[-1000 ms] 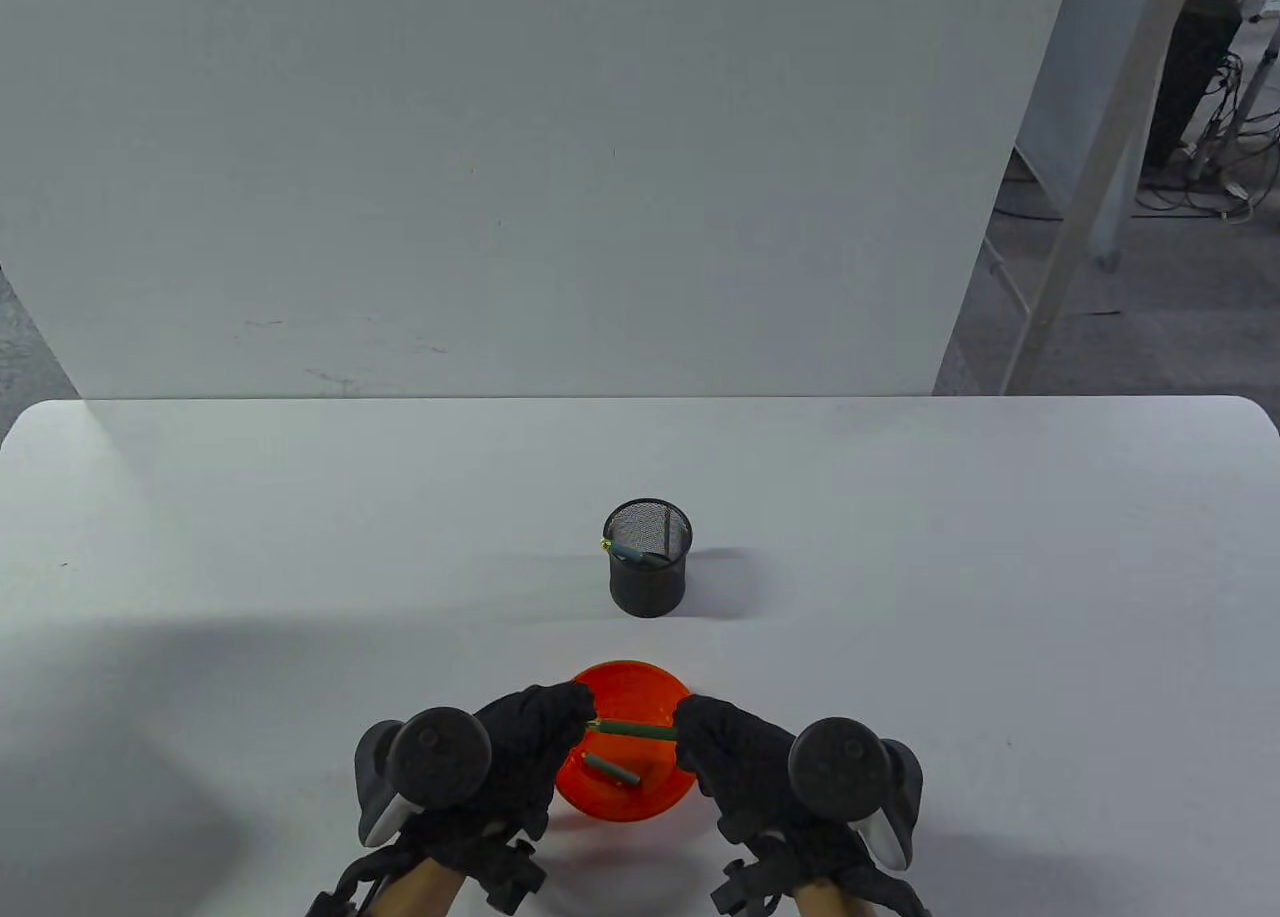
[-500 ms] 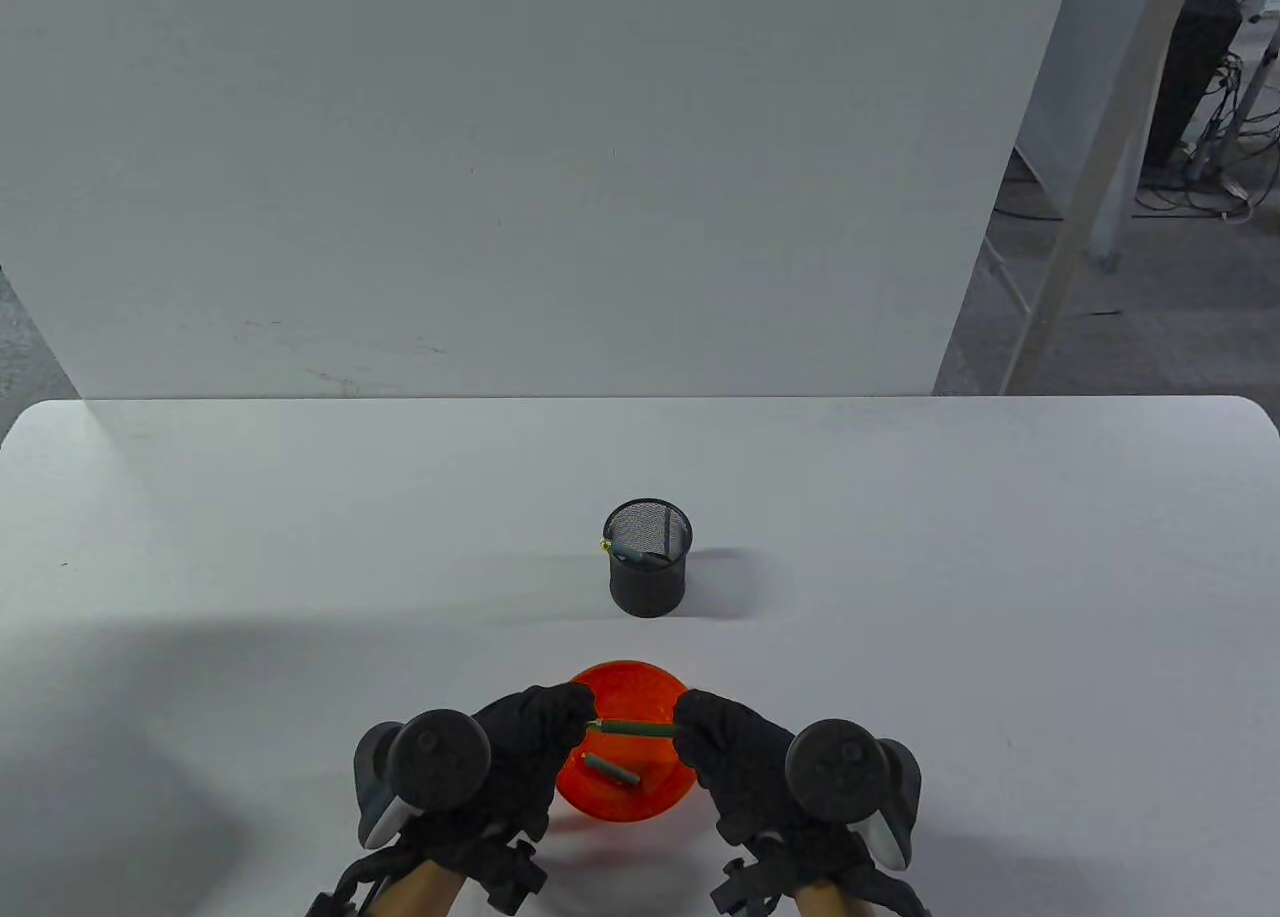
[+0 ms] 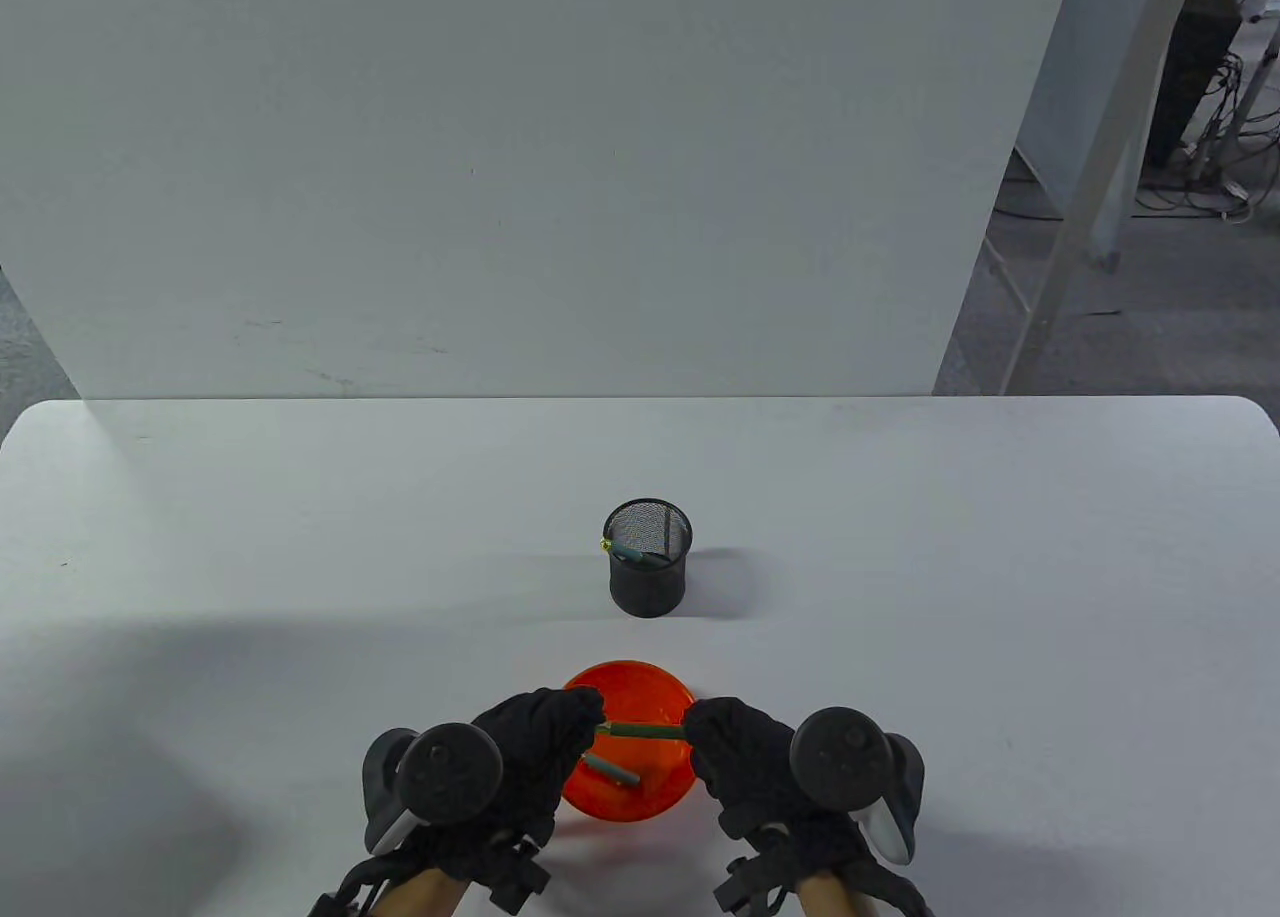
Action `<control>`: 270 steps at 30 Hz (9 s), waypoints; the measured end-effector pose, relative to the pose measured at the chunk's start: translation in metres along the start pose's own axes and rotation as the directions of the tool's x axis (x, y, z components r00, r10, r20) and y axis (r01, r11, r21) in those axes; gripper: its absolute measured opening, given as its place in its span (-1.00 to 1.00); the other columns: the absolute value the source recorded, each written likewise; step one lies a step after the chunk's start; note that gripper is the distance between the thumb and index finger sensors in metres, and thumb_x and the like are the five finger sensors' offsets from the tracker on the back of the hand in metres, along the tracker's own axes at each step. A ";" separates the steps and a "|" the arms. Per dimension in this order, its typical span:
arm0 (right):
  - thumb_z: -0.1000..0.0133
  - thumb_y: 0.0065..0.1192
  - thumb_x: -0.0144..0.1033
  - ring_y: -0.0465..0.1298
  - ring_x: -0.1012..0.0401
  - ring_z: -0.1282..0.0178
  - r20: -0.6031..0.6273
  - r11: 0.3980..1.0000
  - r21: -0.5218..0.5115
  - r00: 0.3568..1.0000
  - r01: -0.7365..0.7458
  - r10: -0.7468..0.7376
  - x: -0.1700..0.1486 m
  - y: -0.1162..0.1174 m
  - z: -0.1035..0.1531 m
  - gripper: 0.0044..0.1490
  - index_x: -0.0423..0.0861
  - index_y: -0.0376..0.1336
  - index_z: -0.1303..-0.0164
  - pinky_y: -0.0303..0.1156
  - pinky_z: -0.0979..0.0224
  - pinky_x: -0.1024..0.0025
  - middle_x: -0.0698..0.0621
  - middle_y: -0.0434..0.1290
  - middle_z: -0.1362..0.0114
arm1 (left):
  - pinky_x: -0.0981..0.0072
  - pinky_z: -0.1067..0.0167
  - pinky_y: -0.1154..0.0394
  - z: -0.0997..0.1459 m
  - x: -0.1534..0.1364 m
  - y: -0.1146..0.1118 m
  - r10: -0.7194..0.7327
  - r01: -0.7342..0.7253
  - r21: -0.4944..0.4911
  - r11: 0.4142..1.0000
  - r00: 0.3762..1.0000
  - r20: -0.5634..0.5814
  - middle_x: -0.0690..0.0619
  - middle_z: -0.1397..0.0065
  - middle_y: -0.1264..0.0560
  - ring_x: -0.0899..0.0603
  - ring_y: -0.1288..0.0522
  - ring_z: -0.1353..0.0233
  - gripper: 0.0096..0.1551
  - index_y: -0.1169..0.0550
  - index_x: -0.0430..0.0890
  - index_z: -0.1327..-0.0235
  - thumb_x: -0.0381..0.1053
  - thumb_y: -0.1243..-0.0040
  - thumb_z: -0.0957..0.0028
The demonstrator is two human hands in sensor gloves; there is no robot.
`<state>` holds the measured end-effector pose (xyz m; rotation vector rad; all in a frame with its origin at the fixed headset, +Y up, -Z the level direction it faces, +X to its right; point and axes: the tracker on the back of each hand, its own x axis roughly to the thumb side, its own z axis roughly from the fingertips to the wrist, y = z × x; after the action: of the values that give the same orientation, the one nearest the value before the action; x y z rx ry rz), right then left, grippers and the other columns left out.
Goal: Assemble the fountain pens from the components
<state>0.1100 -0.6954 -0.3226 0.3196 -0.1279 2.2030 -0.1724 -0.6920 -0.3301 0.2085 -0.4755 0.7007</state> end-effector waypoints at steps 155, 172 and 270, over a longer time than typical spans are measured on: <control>-0.28 0.03 -0.01 0.59 0.11 -0.15 -0.057 0.938 -0.232 0.959 0.256 -0.276 -0.007 -0.015 0.009 -0.39 -0.05 0.26 -0.47 0.54 -0.24 0.03 0.00 0.51 -0.30 | 0.04 -0.28 -0.56 -0.008 -0.014 0.040 0.280 -0.255 0.182 0.950 0.952 -0.126 0.14 -0.34 -0.58 0.00 -0.64 -0.22 -0.53 -0.51 0.19 -0.31 0.15 -0.26 -0.11; -0.30 -0.05 0.02 0.60 0.14 -0.11 -0.056 0.840 -0.326 0.878 0.434 -0.476 -0.015 -0.027 0.012 -0.40 -0.05 0.28 -0.44 0.55 -0.23 0.06 0.03 0.53 -0.26 | 0.01 -0.26 -0.54 -0.141 0.002 0.066 -0.388 0.437 0.175 0.882 0.886 -0.253 0.13 -0.29 -0.61 0.00 -0.66 -0.18 -0.55 -0.55 0.18 -0.27 0.17 -0.29 -0.11; -0.18 0.10 0.20 0.16 -0.16 -0.68 -0.109 0.867 0.265 0.880 -0.422 0.462 -0.030 -0.018 0.017 0.06 -0.12 -0.15 -0.72 0.14 -0.49 -0.46 -0.19 0.06 -0.75 | -0.32 -0.56 -0.16 0.018 -0.050 0.030 -0.439 0.350 -0.394 0.850 0.883 -0.163 0.10 -0.71 -0.28 -0.16 -0.30 -0.69 -0.13 -0.27 0.25 -0.57 0.43 -0.19 0.05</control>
<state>0.1446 -0.7116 -0.3149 0.2459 0.1731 2.7035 -0.2323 -0.7042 -0.3376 -0.1228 -0.2958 0.2159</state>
